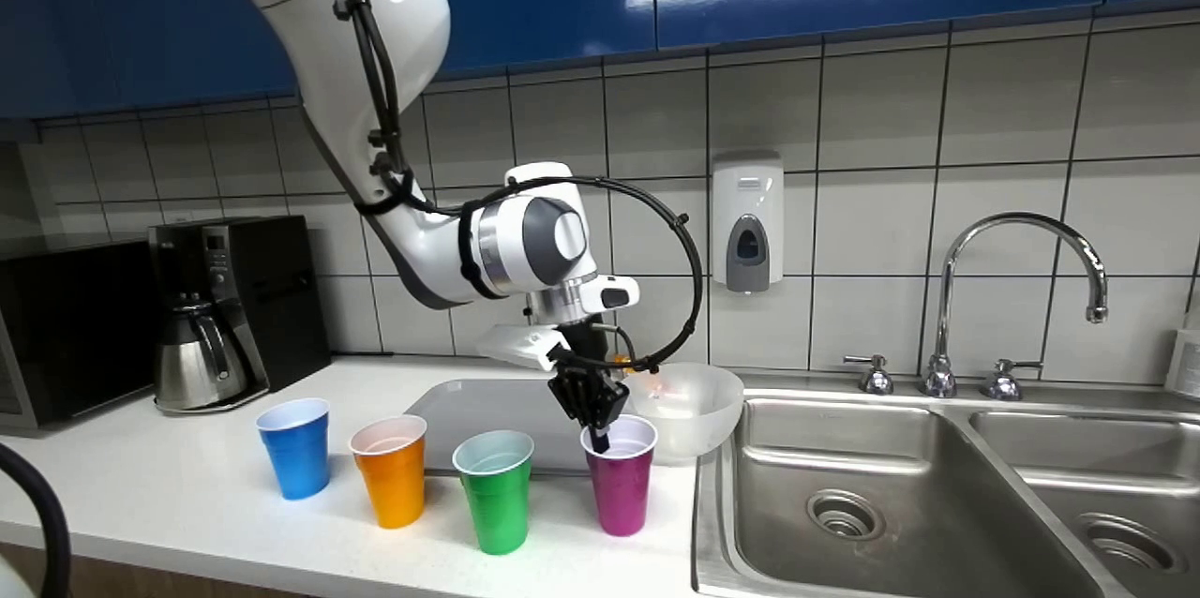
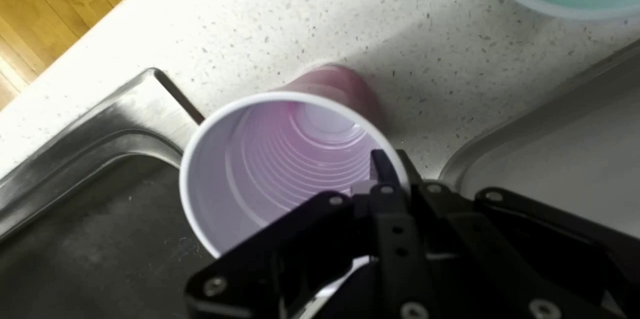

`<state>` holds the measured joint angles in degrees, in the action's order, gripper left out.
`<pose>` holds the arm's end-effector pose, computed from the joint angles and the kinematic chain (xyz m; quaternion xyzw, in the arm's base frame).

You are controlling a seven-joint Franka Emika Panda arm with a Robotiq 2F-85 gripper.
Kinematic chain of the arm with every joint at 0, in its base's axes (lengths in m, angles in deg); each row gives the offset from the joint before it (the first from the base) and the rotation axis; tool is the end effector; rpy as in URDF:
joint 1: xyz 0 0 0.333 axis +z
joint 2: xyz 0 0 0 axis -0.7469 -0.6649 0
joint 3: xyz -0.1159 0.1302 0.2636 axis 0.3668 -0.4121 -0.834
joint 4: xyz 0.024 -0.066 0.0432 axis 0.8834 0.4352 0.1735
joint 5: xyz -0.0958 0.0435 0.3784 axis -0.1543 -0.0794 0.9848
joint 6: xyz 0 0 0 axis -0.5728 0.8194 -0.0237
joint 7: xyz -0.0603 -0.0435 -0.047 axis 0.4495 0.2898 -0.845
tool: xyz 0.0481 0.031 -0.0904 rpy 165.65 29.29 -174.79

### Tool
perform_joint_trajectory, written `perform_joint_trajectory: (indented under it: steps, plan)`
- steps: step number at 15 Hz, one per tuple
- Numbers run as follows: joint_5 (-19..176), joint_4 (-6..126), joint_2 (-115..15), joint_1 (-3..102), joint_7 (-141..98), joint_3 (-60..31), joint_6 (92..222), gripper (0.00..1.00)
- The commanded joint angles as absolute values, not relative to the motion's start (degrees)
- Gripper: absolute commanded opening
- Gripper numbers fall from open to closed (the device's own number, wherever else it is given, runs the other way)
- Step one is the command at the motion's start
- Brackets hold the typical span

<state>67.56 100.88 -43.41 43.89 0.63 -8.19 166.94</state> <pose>0.5064 -0.1300 0.2690 0.9614 -0.2612 0.0215 0.0833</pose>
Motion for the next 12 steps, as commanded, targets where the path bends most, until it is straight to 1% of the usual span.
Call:
perform_joint_trajectory:
  steps: [1,12]
  plan:
    - [65.4,99.0,-42.5,45.0,2.5,-7.4,165.2,0.01]
    - [66.4,94.3,-41.6,47.7,1.3,-9.5,162.9,0.01]
